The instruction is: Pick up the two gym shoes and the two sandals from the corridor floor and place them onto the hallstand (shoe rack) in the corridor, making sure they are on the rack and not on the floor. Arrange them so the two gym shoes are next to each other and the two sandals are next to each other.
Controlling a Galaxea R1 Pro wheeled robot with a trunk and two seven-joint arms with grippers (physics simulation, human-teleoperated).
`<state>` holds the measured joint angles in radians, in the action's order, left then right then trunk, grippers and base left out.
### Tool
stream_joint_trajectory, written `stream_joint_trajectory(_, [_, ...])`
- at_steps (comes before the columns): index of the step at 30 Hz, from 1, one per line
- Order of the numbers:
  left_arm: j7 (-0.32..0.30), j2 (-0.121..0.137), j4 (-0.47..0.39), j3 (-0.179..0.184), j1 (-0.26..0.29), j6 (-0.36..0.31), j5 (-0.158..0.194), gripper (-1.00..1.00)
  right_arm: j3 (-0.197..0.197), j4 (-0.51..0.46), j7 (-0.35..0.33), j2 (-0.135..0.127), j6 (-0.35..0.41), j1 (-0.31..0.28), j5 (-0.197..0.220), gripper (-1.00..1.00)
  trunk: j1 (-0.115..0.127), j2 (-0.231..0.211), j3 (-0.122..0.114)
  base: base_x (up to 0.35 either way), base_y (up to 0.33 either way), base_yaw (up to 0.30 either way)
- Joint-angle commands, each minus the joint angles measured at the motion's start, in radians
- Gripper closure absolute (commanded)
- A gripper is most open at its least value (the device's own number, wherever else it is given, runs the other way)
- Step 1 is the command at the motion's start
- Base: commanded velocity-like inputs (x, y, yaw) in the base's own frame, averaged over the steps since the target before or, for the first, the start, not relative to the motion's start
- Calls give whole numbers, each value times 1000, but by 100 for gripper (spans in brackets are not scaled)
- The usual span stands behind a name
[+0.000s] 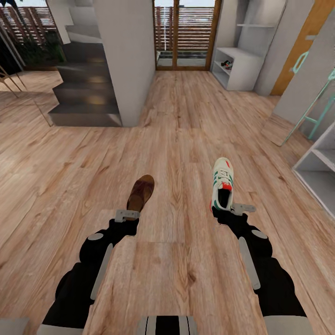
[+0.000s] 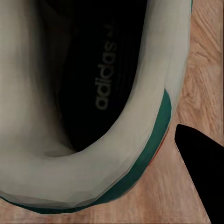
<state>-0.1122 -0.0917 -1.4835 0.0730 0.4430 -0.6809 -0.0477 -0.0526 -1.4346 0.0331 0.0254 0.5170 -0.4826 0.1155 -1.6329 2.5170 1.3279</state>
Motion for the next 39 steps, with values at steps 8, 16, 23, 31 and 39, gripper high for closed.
stream_joint_trajectory(8, [-6, 0, -1, -1, 1, -5, -4, 100, -1, -1, 4, 1, 5, -1, 10, 100, 0, 0, -6, 333, 0, -106])
stream_joint_trajectory(16, [-6, 0, -1, -1, 0, -5, -4, 100, -1, -1, 4, 1, 5, -1, 10, 100, 0, 0, -13, 333, 0, -74])
stream_joint_trajectory(23, [-6, 0, -1, 0, 0, -5, -4, 100, -1, -1, 4, 1, 5, -1, 11, 100, 0, 0, -19, 333, 0, -11])
stream_joint_trajectory(31, [-6, 0, -1, 0, 0, -5, -4, 100, -1, -1, 4, 1, 3, -1, 10, 100, 0, 0, -27, 333, 0, 0])
stream_joint_trajectory(39, [-6, 0, -1, 0, 0, -5, -4, 100, -1, -1, 4, 1, 3, -1, 11, 100, 0, 0, -36, 333, 0, 0])
